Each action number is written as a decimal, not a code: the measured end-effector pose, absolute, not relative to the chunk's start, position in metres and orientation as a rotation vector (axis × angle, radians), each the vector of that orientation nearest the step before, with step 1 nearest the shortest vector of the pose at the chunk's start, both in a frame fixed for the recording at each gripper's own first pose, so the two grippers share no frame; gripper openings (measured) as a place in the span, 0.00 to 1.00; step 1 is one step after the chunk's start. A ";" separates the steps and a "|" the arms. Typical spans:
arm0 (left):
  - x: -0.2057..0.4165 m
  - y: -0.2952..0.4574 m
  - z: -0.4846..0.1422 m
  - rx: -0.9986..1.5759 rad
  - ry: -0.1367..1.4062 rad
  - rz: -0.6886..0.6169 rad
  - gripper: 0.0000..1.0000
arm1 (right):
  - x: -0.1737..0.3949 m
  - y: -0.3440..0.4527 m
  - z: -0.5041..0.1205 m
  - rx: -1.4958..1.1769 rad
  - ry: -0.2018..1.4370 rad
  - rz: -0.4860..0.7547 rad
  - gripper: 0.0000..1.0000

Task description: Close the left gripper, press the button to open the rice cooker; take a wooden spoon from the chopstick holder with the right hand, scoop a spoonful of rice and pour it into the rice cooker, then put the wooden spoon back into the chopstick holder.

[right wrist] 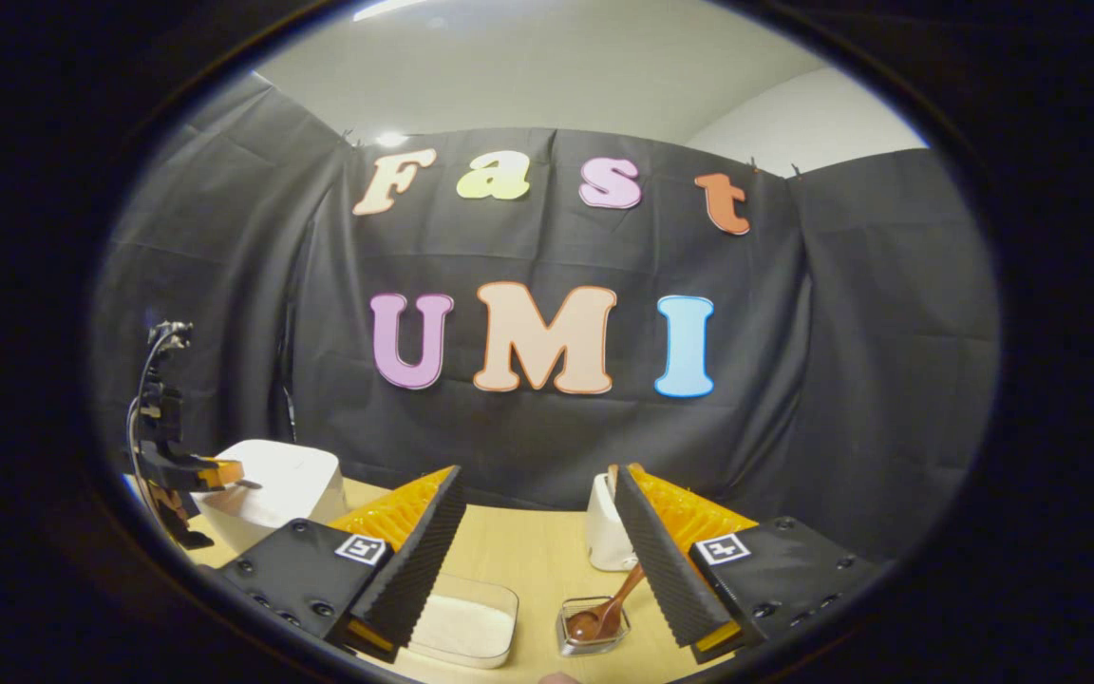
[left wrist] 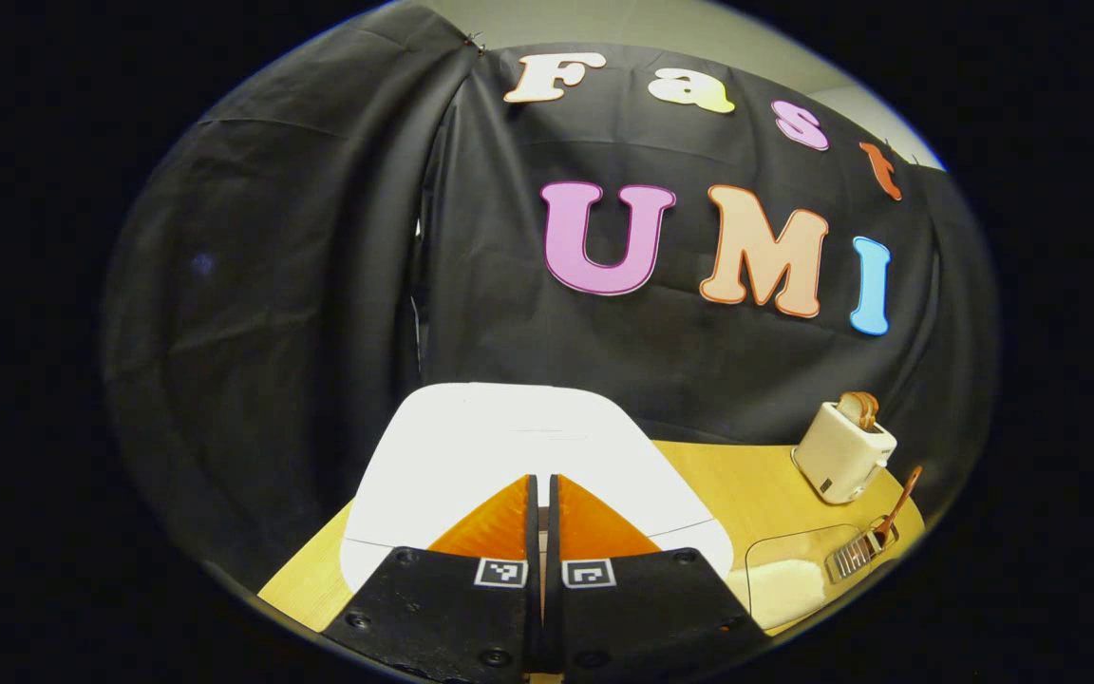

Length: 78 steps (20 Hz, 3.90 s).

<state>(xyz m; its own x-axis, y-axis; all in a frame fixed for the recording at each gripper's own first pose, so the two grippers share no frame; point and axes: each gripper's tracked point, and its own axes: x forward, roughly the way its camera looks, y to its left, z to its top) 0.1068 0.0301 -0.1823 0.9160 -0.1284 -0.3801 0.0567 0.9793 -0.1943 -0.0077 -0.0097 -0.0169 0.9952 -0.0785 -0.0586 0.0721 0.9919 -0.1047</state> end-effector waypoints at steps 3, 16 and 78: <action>0.101 0.031 -0.195 -0.195 0.437 -0.093 0.00 | -0.008 -0.008 -0.017 -0.106 0.060 -0.072 0.97; 0.111 0.032 -0.172 -0.146 0.349 -0.074 0.00 | -0.006 -0.016 -0.017 -0.092 0.057 -0.071 0.97; -0.011 -0.013 -0.024 -0.012 0.127 0.007 0.95 | 0.104 -0.152 -0.322 0.207 0.788 -0.141 0.51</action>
<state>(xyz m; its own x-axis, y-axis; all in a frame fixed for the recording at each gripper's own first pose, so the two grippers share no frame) -0.0109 -0.0131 -0.0240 0.9920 0.0065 -0.1264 -0.0081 0.9999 -0.0119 0.1035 -0.1523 -0.3217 0.6973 -0.0481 -0.7151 0.2025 0.9703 0.1322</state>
